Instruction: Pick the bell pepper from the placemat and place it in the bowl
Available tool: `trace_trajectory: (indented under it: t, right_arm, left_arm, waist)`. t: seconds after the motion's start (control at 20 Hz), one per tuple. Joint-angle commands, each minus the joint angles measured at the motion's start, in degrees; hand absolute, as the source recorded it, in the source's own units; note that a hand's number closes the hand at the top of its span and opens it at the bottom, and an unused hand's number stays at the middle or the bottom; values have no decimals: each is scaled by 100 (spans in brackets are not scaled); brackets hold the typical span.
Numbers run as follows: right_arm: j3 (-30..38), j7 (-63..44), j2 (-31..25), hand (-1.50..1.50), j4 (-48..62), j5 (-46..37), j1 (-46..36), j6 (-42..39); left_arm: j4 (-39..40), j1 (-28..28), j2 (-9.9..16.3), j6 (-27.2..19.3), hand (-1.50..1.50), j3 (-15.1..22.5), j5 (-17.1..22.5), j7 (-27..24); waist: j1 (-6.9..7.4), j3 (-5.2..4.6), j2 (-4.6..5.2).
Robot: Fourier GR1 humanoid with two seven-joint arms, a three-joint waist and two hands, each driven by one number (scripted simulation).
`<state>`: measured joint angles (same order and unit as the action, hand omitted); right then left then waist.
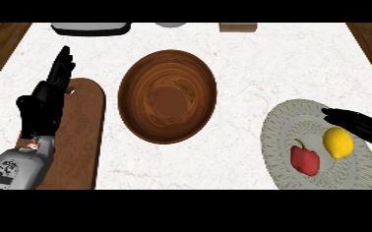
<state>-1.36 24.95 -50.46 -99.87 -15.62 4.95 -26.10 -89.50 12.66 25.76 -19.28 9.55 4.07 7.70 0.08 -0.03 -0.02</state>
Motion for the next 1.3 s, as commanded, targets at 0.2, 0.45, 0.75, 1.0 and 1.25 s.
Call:
trace_trajectory:
  t: [0.2, 0.45, 0.75, 1.0, 1.25]
  right_arm:
    - [-470, -738, 418, -150, 191, -1181, -171, -26]
    - [-760, -630, 861, -150, 845, -1799, -373, 138]
    - [-662, -628, 1421, -150, 1188, -2210, -817, -88]
    - [-717, -476, 1751, -150, 1358, -2634, -834, -6]
    - [-1037, -211, 2082, 150, 1744, -3236, -906, 455]
  left_arm:
    - [-290, -269, -135, 159, 0, -211, -106, 6]
    - [137, -124, -557, 27, 0, 3, -588, -148]
    - [-172, -25, -575, 382, 0, -383, -751, 224]
    - [-119, 119, -915, 383, 0, -415, -1004, 332]
    - [-132, -286, -719, 909, 0, -837, -664, -53]
  waist:
    - [20, 4, 2]
    - [1, 5, 11]
    - [6, 4, 5]
    - [-12, 4, 4]
    - [12, 3, 3]
